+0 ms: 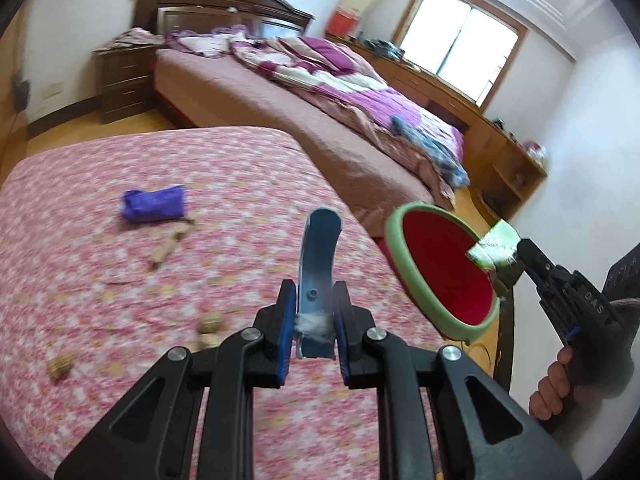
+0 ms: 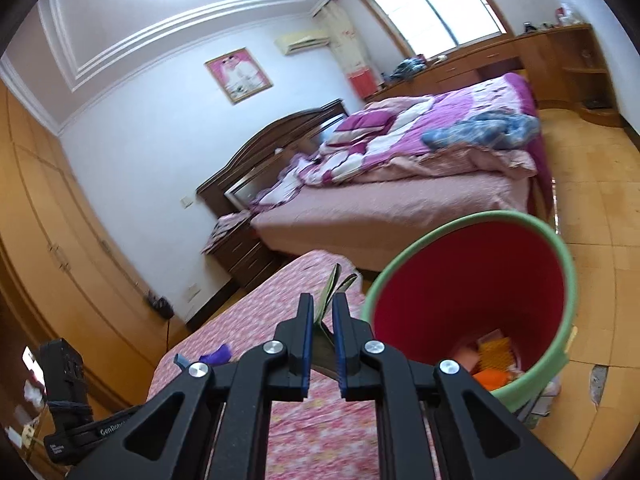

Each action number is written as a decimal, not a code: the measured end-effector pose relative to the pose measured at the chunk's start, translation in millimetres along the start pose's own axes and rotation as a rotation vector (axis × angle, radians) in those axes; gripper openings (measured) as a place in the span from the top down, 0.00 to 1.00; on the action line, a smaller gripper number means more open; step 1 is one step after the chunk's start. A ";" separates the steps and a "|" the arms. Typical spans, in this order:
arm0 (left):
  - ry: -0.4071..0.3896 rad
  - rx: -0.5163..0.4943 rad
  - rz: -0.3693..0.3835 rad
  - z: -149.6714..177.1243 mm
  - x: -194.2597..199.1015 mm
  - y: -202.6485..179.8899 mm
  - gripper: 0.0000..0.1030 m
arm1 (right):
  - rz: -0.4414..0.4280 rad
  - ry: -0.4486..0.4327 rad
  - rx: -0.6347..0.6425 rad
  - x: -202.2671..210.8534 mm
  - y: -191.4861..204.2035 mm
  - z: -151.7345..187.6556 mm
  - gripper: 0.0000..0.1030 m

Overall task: Collect trash
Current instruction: 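Carry the blue piece and green packet with both tools over the red bin, then open both tools to drop the blue piece and green packet into the bin, then move the left tool back to the purple bag and close on it, then grasp the thin wooden stick with the right tool while the left tool holds the purple bag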

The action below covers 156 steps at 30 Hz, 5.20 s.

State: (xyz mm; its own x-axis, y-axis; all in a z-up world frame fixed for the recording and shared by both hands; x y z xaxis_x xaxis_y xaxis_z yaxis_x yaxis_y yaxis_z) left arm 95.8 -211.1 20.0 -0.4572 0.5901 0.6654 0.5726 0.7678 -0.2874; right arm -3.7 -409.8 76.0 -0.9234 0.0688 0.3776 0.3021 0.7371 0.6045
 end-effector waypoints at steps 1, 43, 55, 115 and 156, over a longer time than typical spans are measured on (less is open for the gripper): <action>0.010 -0.014 0.016 -0.3 -5.4 -9.1 0.83 | 0.009 -0.009 -0.008 2.2 -6.8 -2.6 0.89; 0.154 -0.270 0.059 -2.4 -127.0 -131.0 0.55 | 0.204 0.003 -0.139 -10.3 -126.9 -7.4 0.53; 0.115 -0.152 -0.057 -22.6 -88.1 -59.5 0.47 | 0.187 0.017 -0.076 -6.3 -84.9 -1.9 0.31; 0.038 0.205 -0.360 -30.1 -49.4 188.4 0.35 | 0.132 0.271 0.087 -114.9 12.0 65.7 0.05; -0.059 0.324 -0.557 26.2 50.7 291.9 0.35 | 0.083 0.604 0.346 -228.5 168.1 213.6 0.38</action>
State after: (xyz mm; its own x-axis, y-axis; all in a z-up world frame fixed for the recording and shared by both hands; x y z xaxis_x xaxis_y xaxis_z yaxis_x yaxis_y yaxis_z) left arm 222.0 49.5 -48.3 -0.6686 0.0868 0.7386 0.0083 0.9940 -0.1093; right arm 207.5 -158.1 -58.5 -0.5774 -0.1773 0.7970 0.1808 0.9241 0.3366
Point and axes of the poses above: each gripper's, at about its wrist camera, not at the fingertips, and x roughly against the way its jaws point, y to its left, z to its underside, the point moved 9 cm from there along -x, roughly the way its jaws point, and after that the axes turned 5 degrees about -x, right-handed, at the moved point
